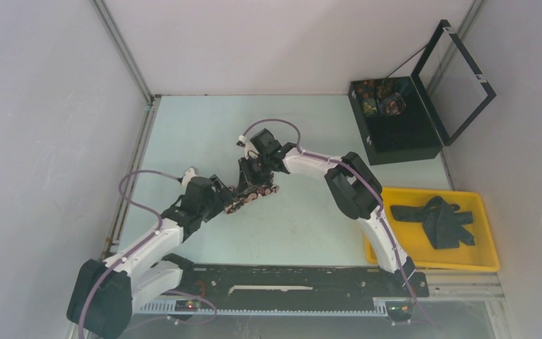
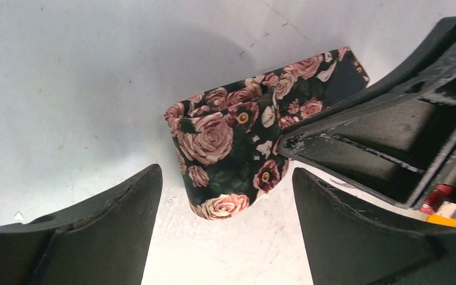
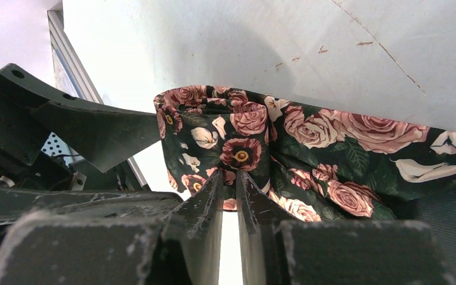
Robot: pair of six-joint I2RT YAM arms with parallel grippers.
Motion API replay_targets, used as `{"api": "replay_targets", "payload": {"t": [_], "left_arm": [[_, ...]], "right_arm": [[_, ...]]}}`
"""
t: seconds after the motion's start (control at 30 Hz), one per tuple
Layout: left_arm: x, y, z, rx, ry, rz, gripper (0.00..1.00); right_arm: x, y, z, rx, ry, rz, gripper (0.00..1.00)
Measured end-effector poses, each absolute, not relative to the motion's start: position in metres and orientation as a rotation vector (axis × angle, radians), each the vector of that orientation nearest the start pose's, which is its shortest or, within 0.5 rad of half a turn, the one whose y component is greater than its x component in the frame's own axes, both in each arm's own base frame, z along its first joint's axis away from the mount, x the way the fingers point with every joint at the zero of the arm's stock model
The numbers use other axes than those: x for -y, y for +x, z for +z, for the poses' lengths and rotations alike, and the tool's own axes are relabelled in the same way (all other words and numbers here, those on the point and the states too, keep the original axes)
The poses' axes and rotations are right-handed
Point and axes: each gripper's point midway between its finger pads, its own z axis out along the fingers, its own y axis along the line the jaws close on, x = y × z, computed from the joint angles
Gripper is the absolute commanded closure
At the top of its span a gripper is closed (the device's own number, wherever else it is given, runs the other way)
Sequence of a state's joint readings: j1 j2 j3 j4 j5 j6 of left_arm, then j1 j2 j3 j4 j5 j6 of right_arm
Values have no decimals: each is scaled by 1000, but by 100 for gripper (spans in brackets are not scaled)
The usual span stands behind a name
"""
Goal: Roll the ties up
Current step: Roll the tie at the center of the board.
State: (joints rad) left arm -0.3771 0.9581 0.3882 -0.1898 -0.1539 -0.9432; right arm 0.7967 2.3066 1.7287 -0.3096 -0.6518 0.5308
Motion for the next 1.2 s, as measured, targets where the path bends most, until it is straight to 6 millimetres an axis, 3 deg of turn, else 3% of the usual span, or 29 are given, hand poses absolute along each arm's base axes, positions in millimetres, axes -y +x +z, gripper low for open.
{"api": "replay_targets", "payload": {"t": [0.4, 0.57, 0.9, 1.2], "left_arm": [[108, 253, 33, -2317, -747, -438, 16], [112, 260, 33, -2309, -743, -454, 20], [121, 270, 30, -2317, -737, -485, 41], [122, 269, 30, -2332, -735, -480, 47]], "right_arm": [[-469, 285, 48, -2626, -677, 1317, 84], [-468, 288, 47, -2624, -671, 1308, 84], [-464, 294, 44, -2630, -648, 1289, 84], [-466, 292, 48, -2629, -654, 1316, 84]]}}
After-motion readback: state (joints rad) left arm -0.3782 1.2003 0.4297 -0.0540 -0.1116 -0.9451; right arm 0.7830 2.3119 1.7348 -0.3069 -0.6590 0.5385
